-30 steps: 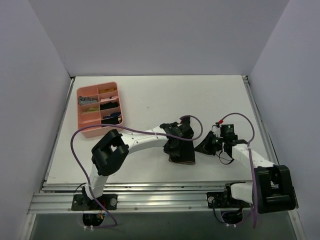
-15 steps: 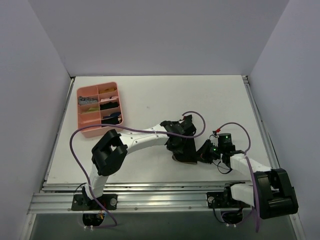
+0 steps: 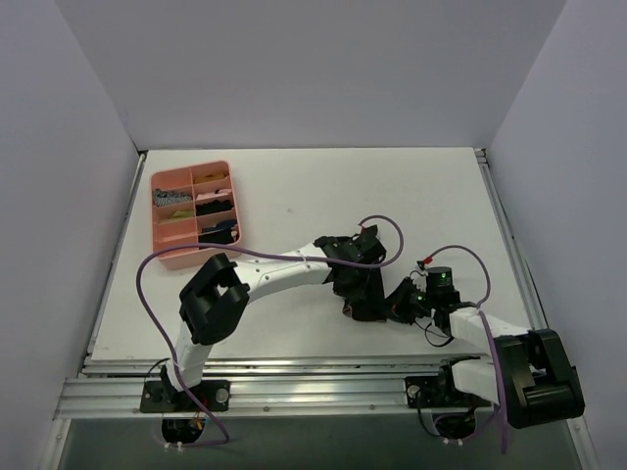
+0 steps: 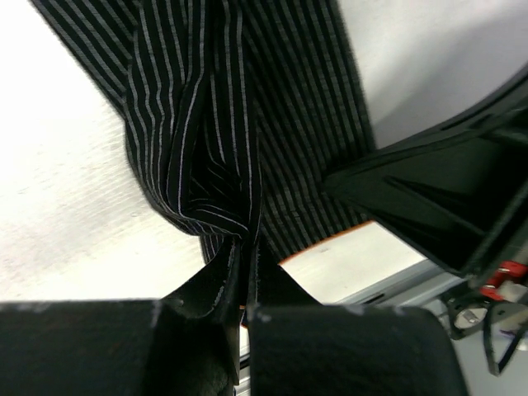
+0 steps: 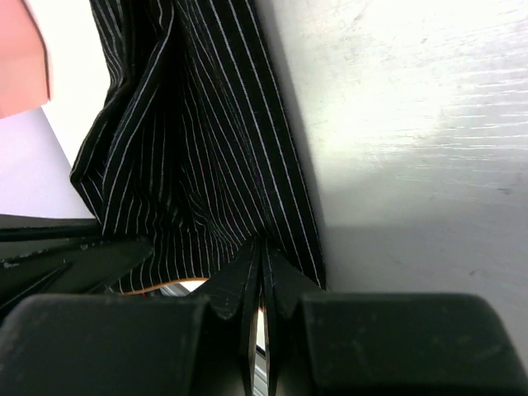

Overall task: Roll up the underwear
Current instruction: Fold the underwear

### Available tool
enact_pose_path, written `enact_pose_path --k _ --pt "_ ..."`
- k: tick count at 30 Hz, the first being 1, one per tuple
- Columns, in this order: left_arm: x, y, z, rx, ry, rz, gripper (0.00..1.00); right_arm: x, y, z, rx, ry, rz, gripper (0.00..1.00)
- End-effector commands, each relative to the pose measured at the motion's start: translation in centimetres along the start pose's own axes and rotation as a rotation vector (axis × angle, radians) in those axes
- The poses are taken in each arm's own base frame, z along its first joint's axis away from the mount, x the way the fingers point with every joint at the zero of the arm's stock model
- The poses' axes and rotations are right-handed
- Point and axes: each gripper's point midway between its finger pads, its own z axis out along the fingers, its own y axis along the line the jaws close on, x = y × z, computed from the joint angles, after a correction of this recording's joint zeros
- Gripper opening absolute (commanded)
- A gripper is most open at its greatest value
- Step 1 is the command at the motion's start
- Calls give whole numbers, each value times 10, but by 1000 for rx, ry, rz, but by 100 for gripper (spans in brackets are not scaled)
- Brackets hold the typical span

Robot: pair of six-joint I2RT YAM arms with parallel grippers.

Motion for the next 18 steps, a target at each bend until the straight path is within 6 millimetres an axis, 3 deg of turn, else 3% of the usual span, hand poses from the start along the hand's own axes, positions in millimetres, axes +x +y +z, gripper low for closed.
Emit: enact_pose_path --k 1,12,18 --pt "-24 -36 -15 140 -73 -32 2 9 -21 4 70 -9 25 0" --pt "-33 -70 -9 259 -80 -56 2 10 -17 5 95 -64 58 0" --pt "-25 -78 -1 306 -61 -86 2 12 -18 6 106 -91 81 0"
